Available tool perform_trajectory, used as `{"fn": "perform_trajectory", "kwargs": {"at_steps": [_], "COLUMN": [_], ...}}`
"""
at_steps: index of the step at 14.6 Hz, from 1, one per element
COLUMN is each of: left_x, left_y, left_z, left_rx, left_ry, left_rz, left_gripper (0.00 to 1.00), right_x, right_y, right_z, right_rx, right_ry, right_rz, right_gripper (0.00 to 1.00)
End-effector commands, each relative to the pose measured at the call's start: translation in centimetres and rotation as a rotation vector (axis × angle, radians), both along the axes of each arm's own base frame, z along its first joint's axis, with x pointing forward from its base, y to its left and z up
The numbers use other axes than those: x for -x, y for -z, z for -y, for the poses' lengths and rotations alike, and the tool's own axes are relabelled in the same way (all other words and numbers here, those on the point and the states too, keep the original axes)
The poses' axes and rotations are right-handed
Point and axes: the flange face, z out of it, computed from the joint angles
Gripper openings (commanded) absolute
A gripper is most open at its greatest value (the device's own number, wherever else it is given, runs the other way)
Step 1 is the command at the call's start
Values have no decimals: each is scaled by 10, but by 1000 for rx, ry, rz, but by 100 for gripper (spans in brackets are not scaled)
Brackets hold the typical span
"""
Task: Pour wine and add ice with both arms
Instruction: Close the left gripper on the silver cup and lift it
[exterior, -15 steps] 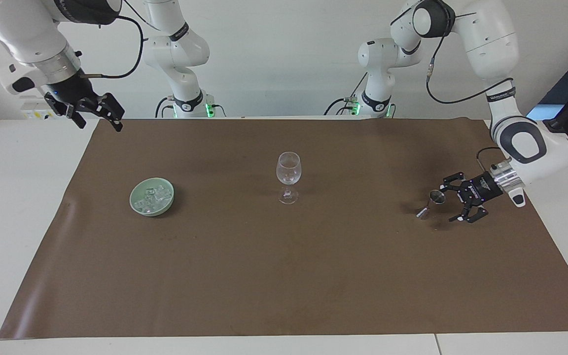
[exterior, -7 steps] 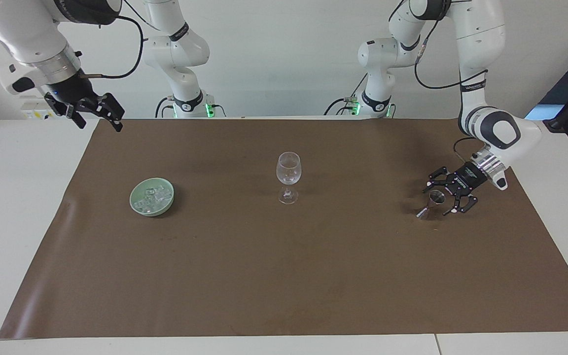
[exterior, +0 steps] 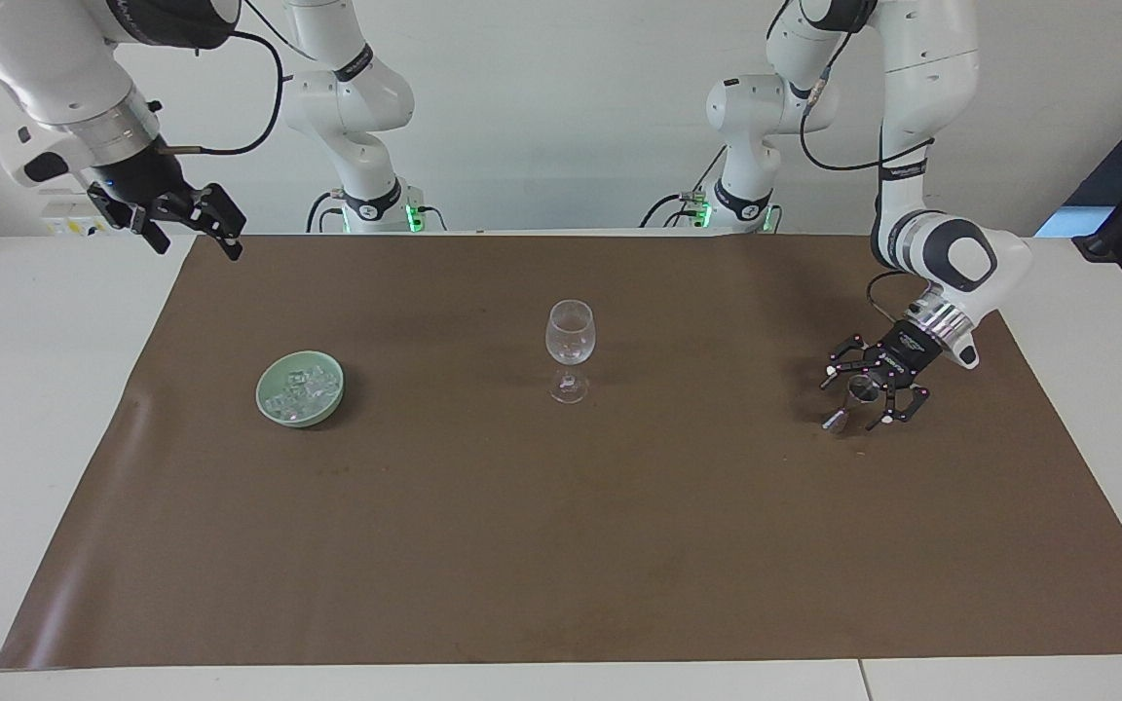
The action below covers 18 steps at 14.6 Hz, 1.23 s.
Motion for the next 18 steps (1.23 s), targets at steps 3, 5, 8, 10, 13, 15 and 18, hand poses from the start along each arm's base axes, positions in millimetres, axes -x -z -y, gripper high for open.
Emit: {"fn": "perform_trajectory", "kwargs": {"at_steps": [3, 5, 8, 10, 13, 15, 18], "left_x": [8, 7, 6, 7, 6, 7, 10], "left_y": [-5, -6, -16, -16, -26, -38, -58], "left_z": [1, 0, -4, -6, -8, -8, -3], "left_rx": [-9, -8, -5, -3, 6, 16, 46], "left_ry": [-28, -24, -30, -34, -45, -52, -42], "left_rz": [14, 20, 41, 40, 50, 64, 90], "left_gripper": [89, 0, 0, 0, 0, 0, 0], "right_x": [2, 2, 2, 2, 2, 3, 2], "right_y": [0, 1, 1, 1, 1, 0, 1], "right_z": [1, 1, 1, 1, 1, 1, 1], "right_rx": [-2, -2, -2, -2, -2, -2, -2], "right_ry": [-21, -21, -21, -21, -21, -21, -21], "right_rz": [-3, -5, -5, -5, -5, -3, -5], "right_gripper": [100, 100, 100, 100, 100, 100, 100]}}
